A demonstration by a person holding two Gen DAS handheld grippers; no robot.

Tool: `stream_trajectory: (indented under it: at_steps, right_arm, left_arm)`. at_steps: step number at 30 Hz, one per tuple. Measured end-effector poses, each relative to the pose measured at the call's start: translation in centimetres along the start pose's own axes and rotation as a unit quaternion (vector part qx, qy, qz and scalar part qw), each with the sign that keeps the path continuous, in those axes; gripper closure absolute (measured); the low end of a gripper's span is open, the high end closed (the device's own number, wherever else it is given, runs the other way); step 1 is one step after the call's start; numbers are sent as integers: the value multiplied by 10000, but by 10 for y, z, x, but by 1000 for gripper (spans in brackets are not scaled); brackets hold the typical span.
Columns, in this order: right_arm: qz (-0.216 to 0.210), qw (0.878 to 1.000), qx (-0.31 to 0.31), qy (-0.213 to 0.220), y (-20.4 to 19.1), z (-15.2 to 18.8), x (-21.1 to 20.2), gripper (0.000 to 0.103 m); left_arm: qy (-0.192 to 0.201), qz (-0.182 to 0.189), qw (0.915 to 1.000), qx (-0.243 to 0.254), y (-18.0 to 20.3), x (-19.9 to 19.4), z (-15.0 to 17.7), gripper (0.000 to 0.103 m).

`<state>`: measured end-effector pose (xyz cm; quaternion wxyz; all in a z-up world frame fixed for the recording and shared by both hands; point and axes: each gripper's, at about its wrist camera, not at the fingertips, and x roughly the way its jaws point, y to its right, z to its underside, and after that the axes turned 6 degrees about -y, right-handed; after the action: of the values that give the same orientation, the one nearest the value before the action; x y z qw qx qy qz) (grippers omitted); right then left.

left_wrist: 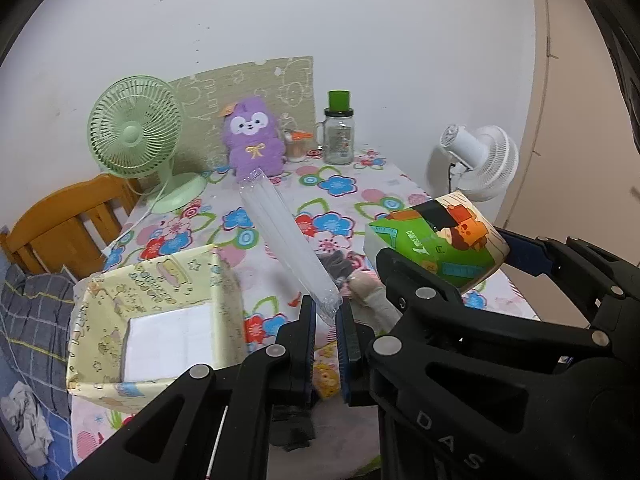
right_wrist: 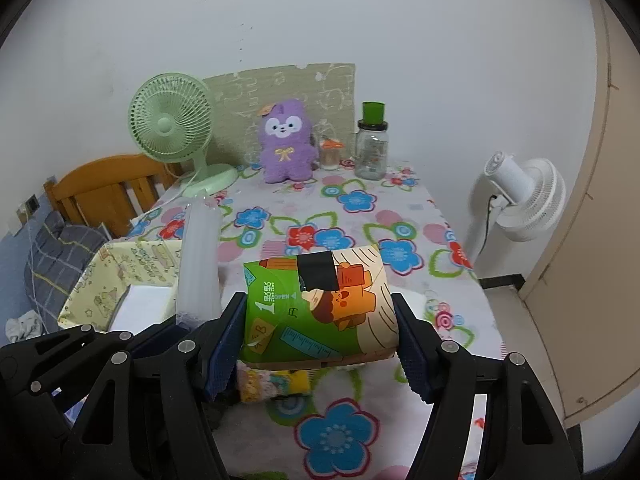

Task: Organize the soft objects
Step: 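Carry the clear tube and green pack over the cardboard box and release both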

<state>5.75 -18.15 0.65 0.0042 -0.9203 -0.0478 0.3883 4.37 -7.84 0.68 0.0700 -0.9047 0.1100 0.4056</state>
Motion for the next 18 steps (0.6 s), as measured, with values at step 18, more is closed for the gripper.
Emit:
stream_trajectory:
  at_steps: [18]
  right_arm:
    - [-359,9990,-251,-126,-65,-13,23,31]
  left_arm:
    - [-37,-234,9995,-221,-63,2,7,96]
